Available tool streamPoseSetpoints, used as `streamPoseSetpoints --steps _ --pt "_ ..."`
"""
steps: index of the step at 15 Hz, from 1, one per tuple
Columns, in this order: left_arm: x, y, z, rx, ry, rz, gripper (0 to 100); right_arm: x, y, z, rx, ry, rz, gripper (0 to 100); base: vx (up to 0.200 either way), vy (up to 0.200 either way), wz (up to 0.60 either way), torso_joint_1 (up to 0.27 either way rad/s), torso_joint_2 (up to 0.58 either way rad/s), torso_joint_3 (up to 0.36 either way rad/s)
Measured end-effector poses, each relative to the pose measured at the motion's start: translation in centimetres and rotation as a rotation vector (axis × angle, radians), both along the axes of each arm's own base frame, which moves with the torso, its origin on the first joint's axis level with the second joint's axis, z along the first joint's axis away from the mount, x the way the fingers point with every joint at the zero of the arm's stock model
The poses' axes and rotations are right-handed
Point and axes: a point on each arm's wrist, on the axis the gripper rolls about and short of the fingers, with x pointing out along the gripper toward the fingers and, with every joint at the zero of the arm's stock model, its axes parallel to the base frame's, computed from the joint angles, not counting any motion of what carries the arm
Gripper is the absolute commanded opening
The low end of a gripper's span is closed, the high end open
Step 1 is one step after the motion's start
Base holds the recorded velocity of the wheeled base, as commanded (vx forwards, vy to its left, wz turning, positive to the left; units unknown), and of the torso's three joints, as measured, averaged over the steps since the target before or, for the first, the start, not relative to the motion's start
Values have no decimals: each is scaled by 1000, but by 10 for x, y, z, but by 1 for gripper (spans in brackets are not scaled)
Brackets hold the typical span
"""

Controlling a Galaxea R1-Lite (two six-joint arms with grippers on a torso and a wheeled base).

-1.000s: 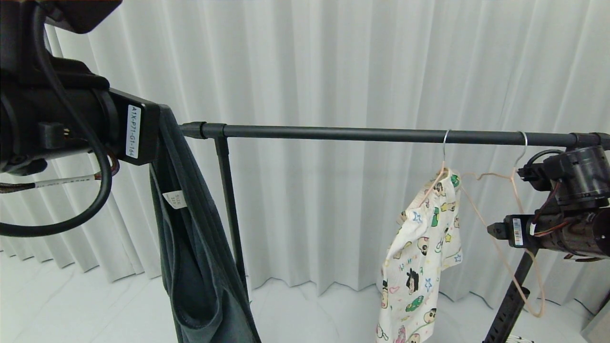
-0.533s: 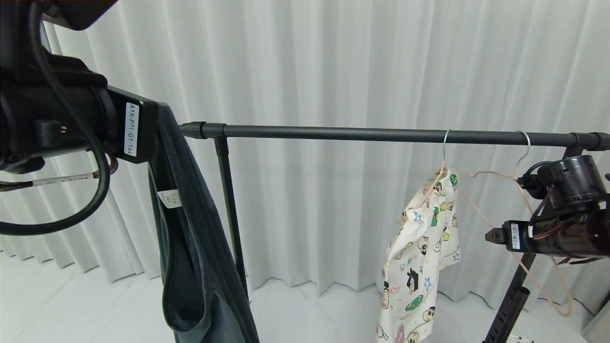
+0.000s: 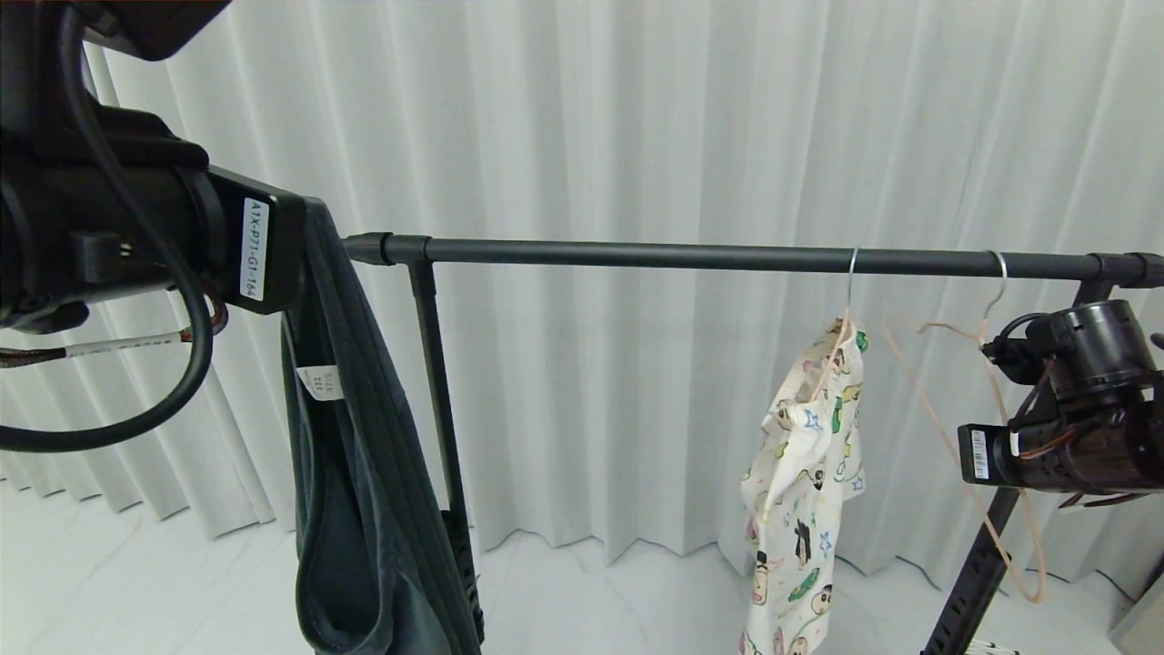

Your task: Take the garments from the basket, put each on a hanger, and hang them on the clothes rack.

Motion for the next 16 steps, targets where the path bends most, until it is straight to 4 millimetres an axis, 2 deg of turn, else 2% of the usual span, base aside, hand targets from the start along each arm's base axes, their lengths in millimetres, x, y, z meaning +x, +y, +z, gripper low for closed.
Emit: streamPoseSetpoints --steps 6,9,15,16 --pt "0 0 0 0 0 0 0 -15 6 10 16 -37 46 0 0 0 0 0 0 0" --pt "0 0 0 0 1 -2 0 -26 11 16 21 -137 93 0 0 0 0 0 0 0" --pt "-2 -2 0 -2 -3 -11 0 -59 4 22 -52 -220 182 0 0 0 0 0 0 0" --pt "-2 -2 0 -1 -5 -6 0 -67 2 25 -57 -225 187 0 -200 0 0 -2 2 2"
